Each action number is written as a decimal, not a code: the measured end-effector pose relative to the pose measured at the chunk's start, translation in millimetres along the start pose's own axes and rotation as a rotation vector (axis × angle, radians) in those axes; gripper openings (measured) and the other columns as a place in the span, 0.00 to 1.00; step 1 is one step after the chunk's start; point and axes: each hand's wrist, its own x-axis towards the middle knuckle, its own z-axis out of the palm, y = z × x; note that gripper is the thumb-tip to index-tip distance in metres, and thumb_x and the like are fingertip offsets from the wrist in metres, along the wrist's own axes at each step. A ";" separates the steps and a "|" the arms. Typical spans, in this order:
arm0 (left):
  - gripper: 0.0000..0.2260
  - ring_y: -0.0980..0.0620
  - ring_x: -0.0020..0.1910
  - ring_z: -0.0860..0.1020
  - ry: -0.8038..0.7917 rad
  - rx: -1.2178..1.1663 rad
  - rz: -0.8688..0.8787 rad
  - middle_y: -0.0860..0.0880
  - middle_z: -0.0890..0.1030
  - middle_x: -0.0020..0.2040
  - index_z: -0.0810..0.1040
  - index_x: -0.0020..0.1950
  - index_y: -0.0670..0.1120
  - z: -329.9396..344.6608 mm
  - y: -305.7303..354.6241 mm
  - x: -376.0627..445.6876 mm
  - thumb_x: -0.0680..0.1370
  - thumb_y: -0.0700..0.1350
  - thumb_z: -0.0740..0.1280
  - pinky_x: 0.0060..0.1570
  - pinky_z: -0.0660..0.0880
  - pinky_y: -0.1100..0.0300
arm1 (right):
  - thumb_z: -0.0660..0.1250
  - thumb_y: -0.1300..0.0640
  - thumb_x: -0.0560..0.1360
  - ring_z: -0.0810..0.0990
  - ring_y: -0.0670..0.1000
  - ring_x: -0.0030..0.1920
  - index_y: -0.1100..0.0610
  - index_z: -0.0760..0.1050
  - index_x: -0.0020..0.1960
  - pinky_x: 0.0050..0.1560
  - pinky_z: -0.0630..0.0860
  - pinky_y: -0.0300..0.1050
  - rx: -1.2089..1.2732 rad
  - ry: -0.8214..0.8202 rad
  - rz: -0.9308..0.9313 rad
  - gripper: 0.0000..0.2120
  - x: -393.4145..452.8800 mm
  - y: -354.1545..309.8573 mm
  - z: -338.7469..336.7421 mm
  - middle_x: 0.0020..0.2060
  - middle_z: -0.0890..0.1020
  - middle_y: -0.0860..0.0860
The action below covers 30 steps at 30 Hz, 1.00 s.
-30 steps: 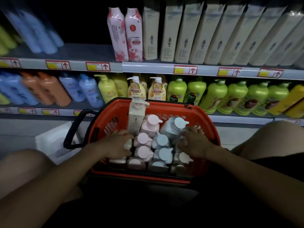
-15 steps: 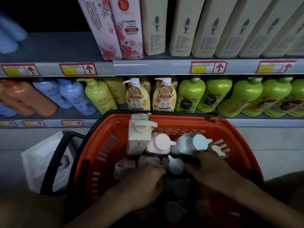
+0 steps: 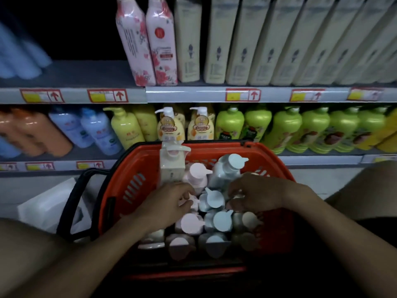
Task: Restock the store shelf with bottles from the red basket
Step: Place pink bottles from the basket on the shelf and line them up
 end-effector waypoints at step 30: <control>0.13 0.63 0.63 0.75 0.010 -0.213 0.085 0.59 0.79 0.59 0.79 0.61 0.52 28.1 -1.6 27.5 0.78 0.42 0.70 0.61 0.72 0.65 | 0.62 0.37 0.77 0.67 0.63 0.73 0.45 0.71 0.71 0.71 0.65 0.60 -0.278 -0.027 0.469 0.25 46.0 51.6 -0.8 0.72 0.72 0.55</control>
